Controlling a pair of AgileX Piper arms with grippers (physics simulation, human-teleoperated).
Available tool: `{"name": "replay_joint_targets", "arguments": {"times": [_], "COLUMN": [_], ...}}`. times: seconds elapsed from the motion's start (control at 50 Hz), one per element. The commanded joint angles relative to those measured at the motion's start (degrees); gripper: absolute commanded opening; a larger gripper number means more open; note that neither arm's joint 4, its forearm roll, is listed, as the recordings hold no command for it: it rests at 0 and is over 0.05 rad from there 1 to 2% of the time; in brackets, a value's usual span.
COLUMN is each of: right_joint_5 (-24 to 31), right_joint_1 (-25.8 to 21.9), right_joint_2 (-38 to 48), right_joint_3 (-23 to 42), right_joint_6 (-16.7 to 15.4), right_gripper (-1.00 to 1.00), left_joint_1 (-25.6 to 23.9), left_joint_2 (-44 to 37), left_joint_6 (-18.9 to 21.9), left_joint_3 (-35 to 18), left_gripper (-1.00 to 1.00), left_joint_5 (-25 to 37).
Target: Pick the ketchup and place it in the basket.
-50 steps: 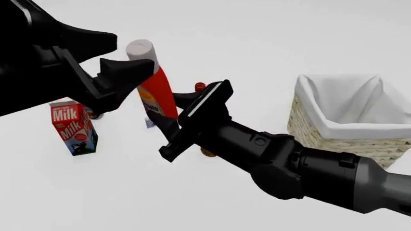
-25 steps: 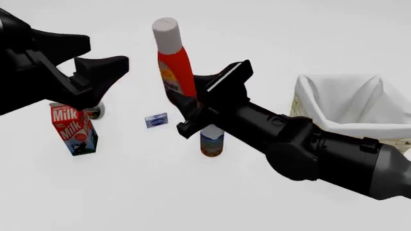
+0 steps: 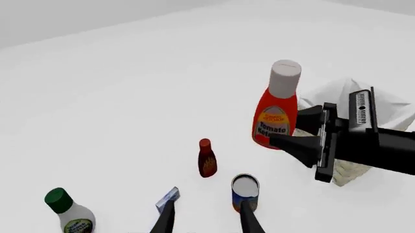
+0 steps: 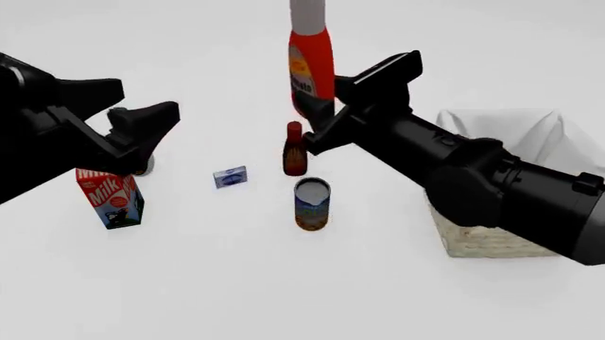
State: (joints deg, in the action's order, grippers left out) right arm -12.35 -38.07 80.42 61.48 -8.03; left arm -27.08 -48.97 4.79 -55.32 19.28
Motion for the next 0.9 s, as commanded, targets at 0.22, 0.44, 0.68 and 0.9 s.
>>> {"name": "replay_joint_targets", "arguments": {"times": [0.22, 0.44, 0.68, 0.9], "right_joint_5": [-1.20, -1.79, -0.84, 4.29], "right_joint_1": [11.88, 17.02, 21.74, 25.00], "right_joint_2": [-1.68, -2.88, -3.58, -3.91], "right_joint_3": [-0.47, -1.65, -2.00, 0.82], "right_joint_6": [3.08, 2.88, 3.44, 4.17], "right_gripper": [-1.00, -1.00, -1.00, -1.00], "left_joint_1": [1.85, 2.60, 3.32, 3.34], "left_joint_2": [0.03, 0.80, 0.72, 0.86], "left_joint_6": [-1.13, -2.18, -3.08, -3.37], "left_joint_3": [4.07, 4.96, 5.76, 6.47], "left_gripper": [1.00, 1.00, 1.00, 1.00], "left_joint_5": [-4.13, -4.78, -5.49, -5.90]}}
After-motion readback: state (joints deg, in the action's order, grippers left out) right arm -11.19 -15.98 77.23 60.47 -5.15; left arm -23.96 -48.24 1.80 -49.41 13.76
